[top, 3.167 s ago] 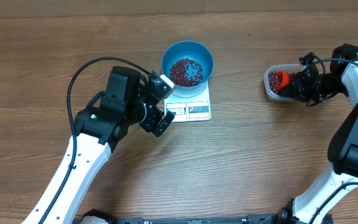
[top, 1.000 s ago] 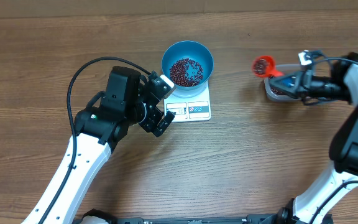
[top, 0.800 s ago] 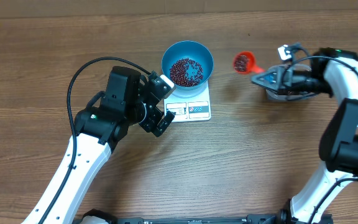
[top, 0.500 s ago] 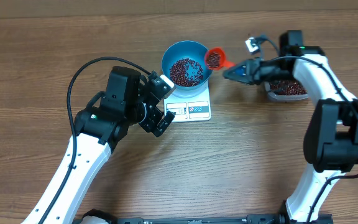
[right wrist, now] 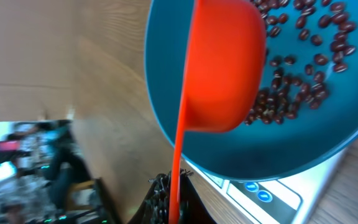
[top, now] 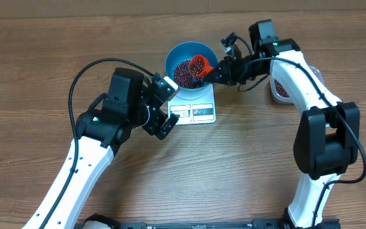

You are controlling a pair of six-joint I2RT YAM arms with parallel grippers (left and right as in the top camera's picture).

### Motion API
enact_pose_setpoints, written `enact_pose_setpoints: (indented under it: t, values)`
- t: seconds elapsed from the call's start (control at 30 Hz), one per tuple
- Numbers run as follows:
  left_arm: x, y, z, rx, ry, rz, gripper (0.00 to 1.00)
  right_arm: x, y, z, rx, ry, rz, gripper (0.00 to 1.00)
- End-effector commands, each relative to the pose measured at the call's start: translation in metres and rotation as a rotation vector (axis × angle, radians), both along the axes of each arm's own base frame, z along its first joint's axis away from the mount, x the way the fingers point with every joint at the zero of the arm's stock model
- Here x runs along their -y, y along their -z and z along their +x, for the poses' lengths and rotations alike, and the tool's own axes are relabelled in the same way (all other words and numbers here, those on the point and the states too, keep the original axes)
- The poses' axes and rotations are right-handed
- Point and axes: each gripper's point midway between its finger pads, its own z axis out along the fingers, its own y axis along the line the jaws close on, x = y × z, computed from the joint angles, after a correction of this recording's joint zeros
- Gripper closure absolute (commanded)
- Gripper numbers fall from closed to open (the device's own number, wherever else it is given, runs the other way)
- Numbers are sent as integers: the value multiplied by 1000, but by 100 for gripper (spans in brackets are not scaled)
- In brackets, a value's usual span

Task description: Scoop item into bowl and weigh 150g on scale

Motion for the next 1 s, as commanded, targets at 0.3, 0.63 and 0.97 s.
enact_pose_setpoints:
  t: [0.3, 0.63, 0.97]
  values:
    - [3, 2, -1, -8, 2, -7, 0, -3, -3, 19, 243, 53, -567, 96]
    - [3, 2, -1, -8, 3, -7, 1, -7, -7, 18, 457, 82, -961, 96]
    - [3, 2, -1, -8, 2, -7, 0, -11, -10, 16, 490, 84, -998, 96]
